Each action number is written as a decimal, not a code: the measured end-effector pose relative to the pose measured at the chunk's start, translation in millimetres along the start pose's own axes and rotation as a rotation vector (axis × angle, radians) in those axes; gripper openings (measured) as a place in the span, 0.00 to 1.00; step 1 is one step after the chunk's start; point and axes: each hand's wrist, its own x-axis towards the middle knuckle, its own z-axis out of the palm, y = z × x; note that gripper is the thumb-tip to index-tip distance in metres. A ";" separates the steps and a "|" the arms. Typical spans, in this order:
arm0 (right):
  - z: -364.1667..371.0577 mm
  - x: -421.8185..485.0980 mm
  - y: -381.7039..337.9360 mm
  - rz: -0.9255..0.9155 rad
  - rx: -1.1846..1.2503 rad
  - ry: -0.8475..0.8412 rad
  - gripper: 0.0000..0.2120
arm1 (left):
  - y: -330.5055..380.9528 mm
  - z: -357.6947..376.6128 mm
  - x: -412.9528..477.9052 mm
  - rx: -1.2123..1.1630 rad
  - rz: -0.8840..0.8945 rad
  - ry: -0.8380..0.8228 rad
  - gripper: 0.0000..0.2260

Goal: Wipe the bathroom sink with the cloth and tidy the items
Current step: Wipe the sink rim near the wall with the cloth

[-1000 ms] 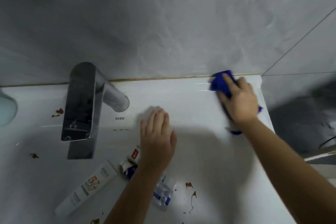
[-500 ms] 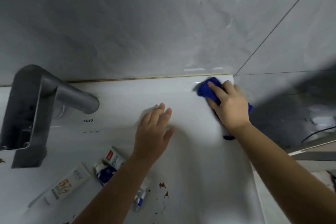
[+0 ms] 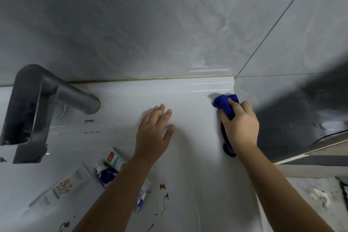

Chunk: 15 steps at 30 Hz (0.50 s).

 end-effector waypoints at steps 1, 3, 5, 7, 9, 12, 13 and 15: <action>-3.8 -8.5 3.4 -0.071 -0.013 0.007 0.14 | 0.3 -1.2 0.9 -0.015 -0.002 -0.010 0.19; -6.5 -13.9 4.2 -0.209 -0.039 -0.008 0.16 | 0.4 -6.1 2.6 -0.062 -0.016 -0.016 0.19; 0.2 -4.0 -8.9 -0.361 -0.018 -0.094 0.17 | 0.6 -15.0 3.2 -0.133 -0.048 0.001 0.19; 16.8 15.0 -34.1 -0.538 0.019 -0.158 0.16 | -0.7 -23.3 0.8 -0.122 -0.087 0.032 0.19; 38.7 32.5 -62.3 -0.700 0.005 -0.173 0.15 | -3.0 -27.1 -4.1 -0.014 -0.127 0.047 0.19; 60.4 50.2 -82.8 -0.770 -0.021 -0.132 0.18 | -7.3 -23.0 -12.6 0.097 -0.160 -0.012 0.20; 61.2 53.9 -79.5 -0.741 -0.023 -0.102 0.17 | -9.6 -21.1 -14.6 0.108 -0.149 -0.028 0.20; 52.4 56.3 -57.5 -0.617 -0.027 -0.015 0.16 | -14.5 -19.7 -17.6 0.114 -0.115 -0.048 0.21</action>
